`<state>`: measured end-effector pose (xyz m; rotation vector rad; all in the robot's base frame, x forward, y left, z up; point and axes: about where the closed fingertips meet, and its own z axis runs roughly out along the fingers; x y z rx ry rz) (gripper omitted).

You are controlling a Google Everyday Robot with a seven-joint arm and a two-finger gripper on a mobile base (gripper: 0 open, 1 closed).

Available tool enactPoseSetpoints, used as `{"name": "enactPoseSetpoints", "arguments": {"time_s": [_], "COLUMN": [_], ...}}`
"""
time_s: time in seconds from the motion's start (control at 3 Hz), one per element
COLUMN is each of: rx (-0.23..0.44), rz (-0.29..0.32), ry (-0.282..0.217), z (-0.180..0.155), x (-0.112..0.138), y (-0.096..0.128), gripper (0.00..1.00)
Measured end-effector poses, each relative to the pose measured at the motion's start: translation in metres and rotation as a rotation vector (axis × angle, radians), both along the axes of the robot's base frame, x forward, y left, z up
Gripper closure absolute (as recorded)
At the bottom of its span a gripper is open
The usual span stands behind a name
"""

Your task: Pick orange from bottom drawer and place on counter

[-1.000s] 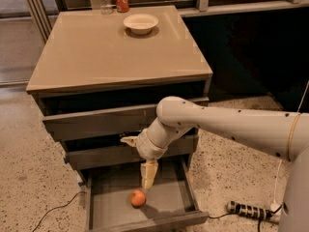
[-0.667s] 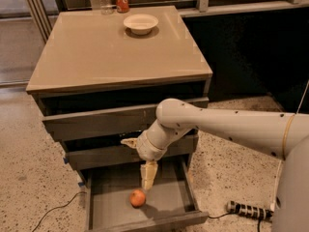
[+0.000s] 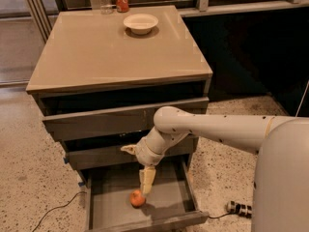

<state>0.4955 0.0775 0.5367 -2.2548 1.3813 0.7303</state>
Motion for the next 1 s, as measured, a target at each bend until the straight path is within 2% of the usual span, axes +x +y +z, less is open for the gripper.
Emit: {"name": "enactPoseSetpoints", "arguments": {"time_s": [0.33, 1.0], "rx": [0.000, 0.006], "rz": [0.001, 0.019], "ry": [0.001, 0.072], "z": [0.000, -0.039], "x": [0.000, -0.003], "y": [0.000, 0.009], "gripper": [0.00, 0.00]}}
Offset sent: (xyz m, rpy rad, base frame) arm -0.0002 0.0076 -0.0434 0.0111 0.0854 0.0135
